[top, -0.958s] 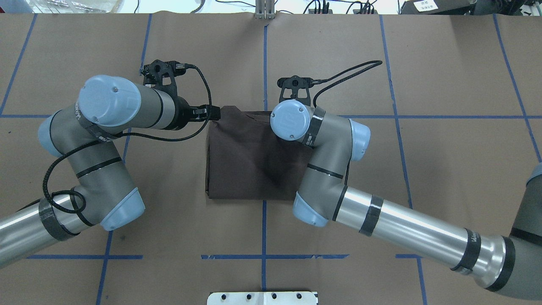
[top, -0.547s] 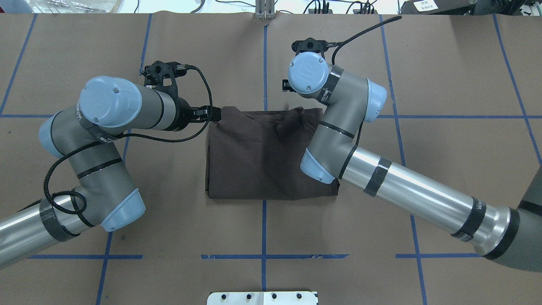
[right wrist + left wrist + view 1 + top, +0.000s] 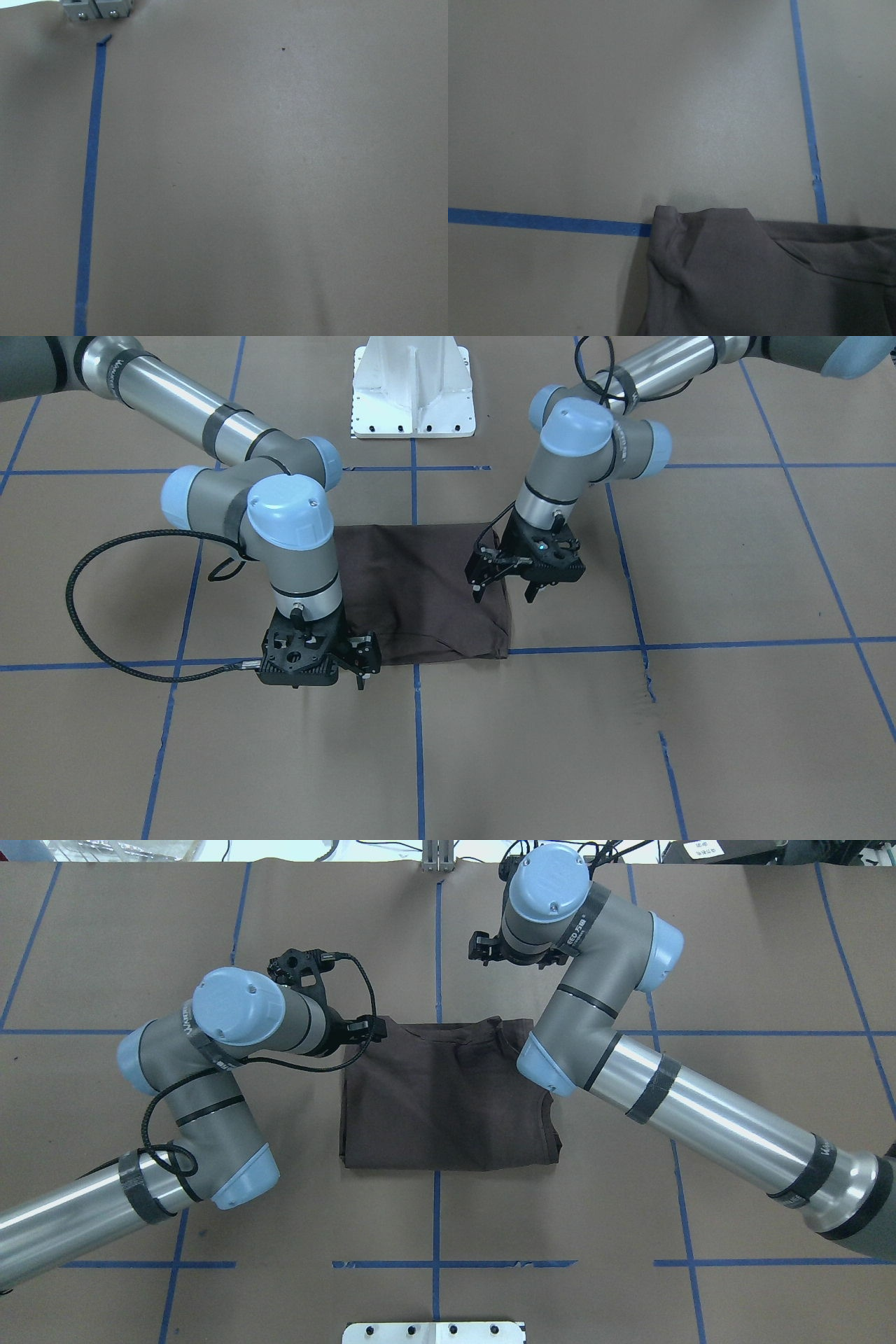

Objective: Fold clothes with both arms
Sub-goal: 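Release the shirt's far edge with the left gripper and lift away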

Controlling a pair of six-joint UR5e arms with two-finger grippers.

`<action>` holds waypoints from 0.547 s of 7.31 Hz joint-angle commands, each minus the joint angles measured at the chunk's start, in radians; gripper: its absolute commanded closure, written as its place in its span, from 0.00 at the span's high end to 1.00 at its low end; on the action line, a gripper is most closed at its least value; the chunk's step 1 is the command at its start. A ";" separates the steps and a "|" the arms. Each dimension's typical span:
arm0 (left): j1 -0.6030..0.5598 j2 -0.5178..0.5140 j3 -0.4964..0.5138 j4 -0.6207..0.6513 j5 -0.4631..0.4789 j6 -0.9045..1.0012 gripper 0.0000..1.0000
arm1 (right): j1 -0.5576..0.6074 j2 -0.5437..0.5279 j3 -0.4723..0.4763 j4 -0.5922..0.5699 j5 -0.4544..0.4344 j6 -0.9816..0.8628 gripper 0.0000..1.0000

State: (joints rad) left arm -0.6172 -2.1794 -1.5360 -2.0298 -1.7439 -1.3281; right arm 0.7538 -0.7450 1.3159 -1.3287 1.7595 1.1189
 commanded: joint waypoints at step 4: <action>0.007 -0.066 0.166 0.005 0.093 0.018 1.00 | 0.007 -0.056 0.056 0.000 0.014 -0.013 1.00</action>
State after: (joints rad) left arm -0.6124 -2.2491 -1.3916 -2.0261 -1.6789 -1.3247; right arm 0.7607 -0.7957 1.3701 -1.3295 1.7733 1.1062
